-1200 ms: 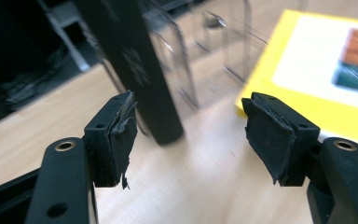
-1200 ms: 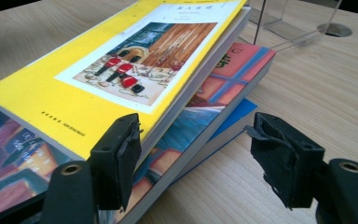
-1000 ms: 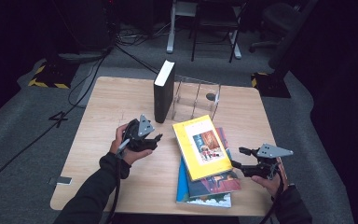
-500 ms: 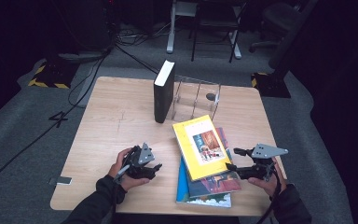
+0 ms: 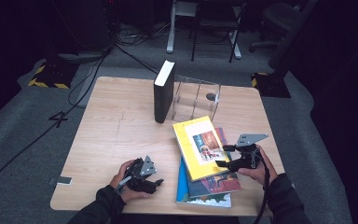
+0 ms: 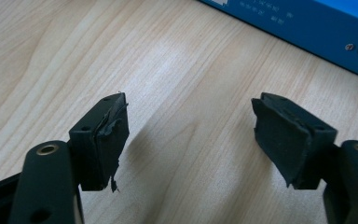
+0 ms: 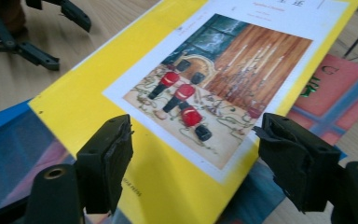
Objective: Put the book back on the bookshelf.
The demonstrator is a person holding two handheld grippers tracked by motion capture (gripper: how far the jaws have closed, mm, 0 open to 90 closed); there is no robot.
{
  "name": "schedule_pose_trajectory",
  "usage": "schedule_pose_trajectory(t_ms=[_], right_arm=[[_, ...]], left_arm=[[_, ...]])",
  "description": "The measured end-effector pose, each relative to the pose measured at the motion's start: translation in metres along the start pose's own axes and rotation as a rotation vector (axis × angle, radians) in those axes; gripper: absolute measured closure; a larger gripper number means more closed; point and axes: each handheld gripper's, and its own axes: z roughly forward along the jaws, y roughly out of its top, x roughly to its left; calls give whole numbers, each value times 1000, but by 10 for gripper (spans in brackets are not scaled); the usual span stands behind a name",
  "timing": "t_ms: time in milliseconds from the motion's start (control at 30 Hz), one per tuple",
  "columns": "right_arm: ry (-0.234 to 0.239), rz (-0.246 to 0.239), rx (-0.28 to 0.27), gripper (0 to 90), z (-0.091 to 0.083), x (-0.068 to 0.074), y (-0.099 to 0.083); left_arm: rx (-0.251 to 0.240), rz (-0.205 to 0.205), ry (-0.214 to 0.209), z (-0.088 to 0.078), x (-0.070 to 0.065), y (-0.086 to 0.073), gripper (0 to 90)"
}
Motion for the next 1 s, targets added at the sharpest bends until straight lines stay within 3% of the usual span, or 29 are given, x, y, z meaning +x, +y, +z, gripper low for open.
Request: schedule_pose_trajectory(t_ms=[100, 233, 500, 733, 900, 1000], right_arm=[[-21, 8, 43, 218, 6, -3, -1], [25, 58, 52, 191, 10, -10, -1], [59, 45, 122, 83, 22, -15, 12], [60, 47, 167, 70, 24, -16, 17], [52, 15, 178, 19, 28, -11, 19], [66, 16, 127, 86, 27, -11, 16]], left_arm=[[-6, -9, -7, 0, 1, -1, 258], [-18, -49, -42, 2, 6, -4, 240], [-10, -35, -55, 6, 9, 0, 198], [-7, -22, -63, 8, 10, 2, 187], [-11, -32, -52, 9, 10, 3, 188], [-10, -35, -48, 10, 10, 4, 189]])
